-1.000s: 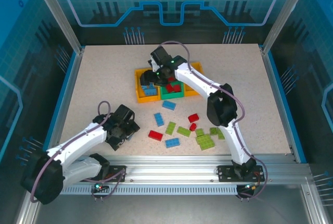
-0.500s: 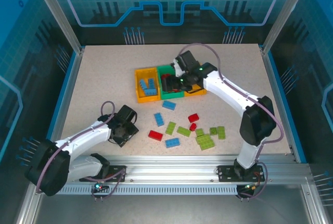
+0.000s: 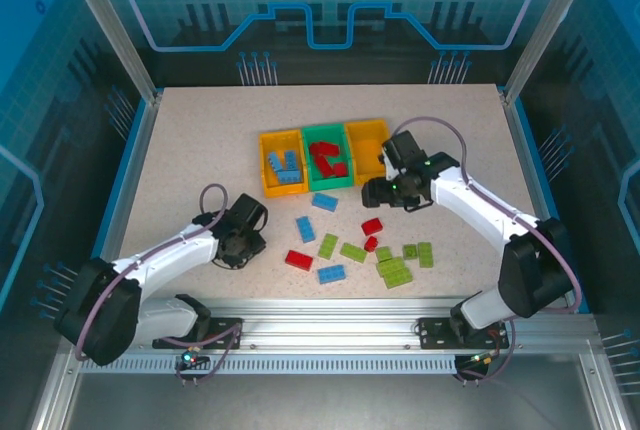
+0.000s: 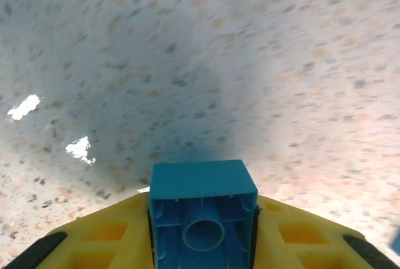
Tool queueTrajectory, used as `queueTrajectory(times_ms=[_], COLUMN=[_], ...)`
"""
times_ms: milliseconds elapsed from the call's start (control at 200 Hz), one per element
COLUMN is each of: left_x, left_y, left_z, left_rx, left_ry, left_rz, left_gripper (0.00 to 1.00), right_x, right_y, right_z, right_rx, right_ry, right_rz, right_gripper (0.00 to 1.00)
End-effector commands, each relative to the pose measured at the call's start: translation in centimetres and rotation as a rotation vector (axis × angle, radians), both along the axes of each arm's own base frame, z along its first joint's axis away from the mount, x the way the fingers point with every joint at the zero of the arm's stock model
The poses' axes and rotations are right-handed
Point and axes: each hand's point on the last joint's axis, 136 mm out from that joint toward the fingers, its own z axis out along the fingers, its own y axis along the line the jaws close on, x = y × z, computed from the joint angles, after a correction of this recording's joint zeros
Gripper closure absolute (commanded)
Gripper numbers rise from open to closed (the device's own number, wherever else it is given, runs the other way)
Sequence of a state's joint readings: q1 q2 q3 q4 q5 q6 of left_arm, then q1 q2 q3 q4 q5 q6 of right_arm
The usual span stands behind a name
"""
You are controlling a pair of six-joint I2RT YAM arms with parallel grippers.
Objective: Sort the legos into containers by color
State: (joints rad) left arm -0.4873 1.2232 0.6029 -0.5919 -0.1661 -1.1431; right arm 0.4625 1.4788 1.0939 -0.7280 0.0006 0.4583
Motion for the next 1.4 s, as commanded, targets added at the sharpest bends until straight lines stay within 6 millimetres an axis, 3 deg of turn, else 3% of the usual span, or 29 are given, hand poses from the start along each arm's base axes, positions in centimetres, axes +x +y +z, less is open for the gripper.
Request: queueTrajectory(times_ms=[0, 130, 315, 575, 790, 1025, 1266, 1396], left_x=[2.9, 6.3, 11.5, 18.4, 21.8, 22.5, 20.7, 19.3], left_y=[-0.1, -1.1, -2.8, -3.1, -3.3, -4.3, -4.0, -3.9], left_z=[3.2, 6.7, 10.0, 10.0, 9.1, 9.6, 11.1, 12.2], left_rx=[0.05, 0.093, 0.145, 0.131, 0.109, 0.07, 0.036, 0.009], left_ry=[-0.101, -0.183, -0.246, -0.232, -0.217, -0.222, -0.26, -0.295], left_rz=[-0.063, -0.148, -0.267, -0.319, -0.33, -0.338, -0.314, -0.302], left_gripper=[0.66, 0.65, 0.64, 0.63, 0.61, 0.35, 0.02, 0.01], right_x=[-2.6, -3.9, -3.0, -2.8, -2.4, -2.4, -2.1, -2.2], right_y=[-1.7, -2.0, -0.3, 1.6, 2.4, 2.6, 2.2, 2.0], right_z=[-1.8, -3.3, -3.7, -6.4, -7.8, -9.3, -9.7, -10.2], right_rx=[-0.037, -0.03, 0.019, -0.028, -0.026, -0.067, -0.124, -0.161], right_ry=[0.068, 0.118, 0.096, 0.153, 0.194, 0.228, 0.235, 0.243], right_rz=[0.002, -0.025, 0.009, 0.147, 0.18, 0.207, 0.219, 0.236], right_gripper=[0.28, 0.28, 0.28, 0.27, 0.25, 0.25, 0.32, 0.42])
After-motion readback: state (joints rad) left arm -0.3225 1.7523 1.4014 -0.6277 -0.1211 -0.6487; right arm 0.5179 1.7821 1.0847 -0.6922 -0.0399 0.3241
